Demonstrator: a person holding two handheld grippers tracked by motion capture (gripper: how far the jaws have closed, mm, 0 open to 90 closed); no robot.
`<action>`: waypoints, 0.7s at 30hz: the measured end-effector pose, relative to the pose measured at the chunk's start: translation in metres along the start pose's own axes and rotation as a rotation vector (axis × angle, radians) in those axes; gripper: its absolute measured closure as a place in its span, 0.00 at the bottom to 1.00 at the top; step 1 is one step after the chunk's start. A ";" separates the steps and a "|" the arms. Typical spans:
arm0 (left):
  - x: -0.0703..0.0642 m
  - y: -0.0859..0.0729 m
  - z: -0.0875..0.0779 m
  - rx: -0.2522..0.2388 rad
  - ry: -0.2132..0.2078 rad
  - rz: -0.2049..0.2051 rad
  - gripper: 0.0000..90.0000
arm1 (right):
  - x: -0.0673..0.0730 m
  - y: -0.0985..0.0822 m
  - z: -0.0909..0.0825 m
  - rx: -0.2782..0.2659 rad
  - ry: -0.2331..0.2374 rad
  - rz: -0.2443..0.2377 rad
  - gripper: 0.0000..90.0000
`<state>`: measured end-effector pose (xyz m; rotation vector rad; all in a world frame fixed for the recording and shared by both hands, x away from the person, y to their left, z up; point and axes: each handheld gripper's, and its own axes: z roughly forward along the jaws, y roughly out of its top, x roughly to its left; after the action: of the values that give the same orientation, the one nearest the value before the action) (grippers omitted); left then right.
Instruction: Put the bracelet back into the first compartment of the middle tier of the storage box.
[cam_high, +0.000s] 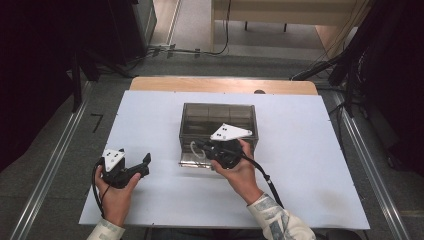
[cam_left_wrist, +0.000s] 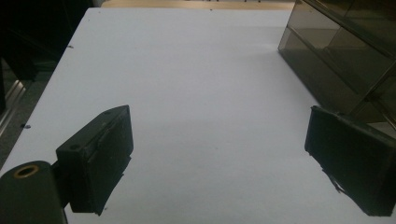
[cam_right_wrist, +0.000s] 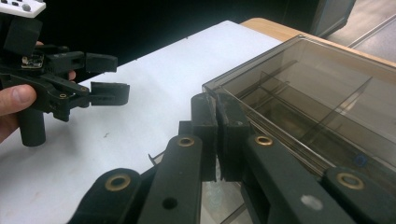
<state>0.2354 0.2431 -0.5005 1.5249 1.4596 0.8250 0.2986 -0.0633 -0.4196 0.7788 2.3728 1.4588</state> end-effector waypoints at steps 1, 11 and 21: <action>0.000 0.000 0.000 0.000 0.000 0.000 0.09 | 0.000 0.000 0.001 -0.001 0.000 -0.001 0.94; 0.000 0.000 0.000 0.001 0.000 0.002 0.09 | 0.002 -0.004 0.012 0.021 0.013 0.001 0.94; 0.001 0.000 0.000 0.001 -0.001 0.002 0.09 | 0.002 -0.009 0.022 0.063 0.008 -0.003 0.94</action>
<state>0.2353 0.2437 -0.5003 1.5276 1.4576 0.8246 0.3046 -0.0487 -0.4381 0.7862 2.4354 1.3942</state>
